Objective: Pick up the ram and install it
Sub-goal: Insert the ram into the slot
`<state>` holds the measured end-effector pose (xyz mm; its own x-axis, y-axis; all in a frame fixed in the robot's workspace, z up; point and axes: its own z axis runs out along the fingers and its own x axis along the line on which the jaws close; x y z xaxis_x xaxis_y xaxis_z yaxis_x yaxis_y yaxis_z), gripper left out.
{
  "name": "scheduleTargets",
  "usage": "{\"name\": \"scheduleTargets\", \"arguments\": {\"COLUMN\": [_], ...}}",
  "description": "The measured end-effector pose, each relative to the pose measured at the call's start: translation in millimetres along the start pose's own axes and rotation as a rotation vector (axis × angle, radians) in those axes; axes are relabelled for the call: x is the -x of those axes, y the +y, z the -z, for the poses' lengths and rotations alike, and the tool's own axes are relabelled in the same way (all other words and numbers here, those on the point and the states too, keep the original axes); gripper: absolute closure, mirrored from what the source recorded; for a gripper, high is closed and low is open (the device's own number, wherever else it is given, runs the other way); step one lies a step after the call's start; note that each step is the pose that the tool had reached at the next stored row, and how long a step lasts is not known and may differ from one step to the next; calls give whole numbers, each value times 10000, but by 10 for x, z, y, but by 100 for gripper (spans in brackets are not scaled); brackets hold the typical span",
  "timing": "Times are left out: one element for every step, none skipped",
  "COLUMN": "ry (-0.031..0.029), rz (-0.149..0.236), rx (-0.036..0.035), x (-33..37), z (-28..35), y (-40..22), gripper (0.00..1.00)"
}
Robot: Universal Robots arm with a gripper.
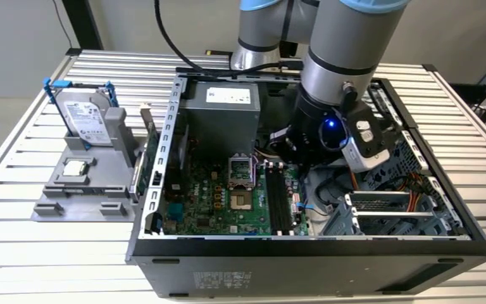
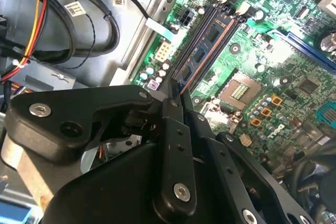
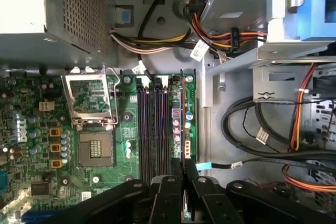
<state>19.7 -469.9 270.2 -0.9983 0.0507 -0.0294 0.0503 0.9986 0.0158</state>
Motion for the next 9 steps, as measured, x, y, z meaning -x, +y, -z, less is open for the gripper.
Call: {"name": "scheduleTargets", "arguments": {"ry": [0, 0, 0, -1, -1, -1, -1, -3, -4], "rz": [0, 0, 0, 1, 1, 1, 0, 0, 2], "rx": [-3, -6, -10, -12, -13, -15, -17, -24, -31], "x": [-1, -1, -2, -2, -3, -4, -4, -5, -5], "z": [-16, -33, -52, -79, -105, -123, -143, -160, -179], "y": [0, -1, -1, -1, -2, -2, -2, -3, -3], "gripper": [100, 100, 100, 100, 100, 100, 100, 100, 100]}}
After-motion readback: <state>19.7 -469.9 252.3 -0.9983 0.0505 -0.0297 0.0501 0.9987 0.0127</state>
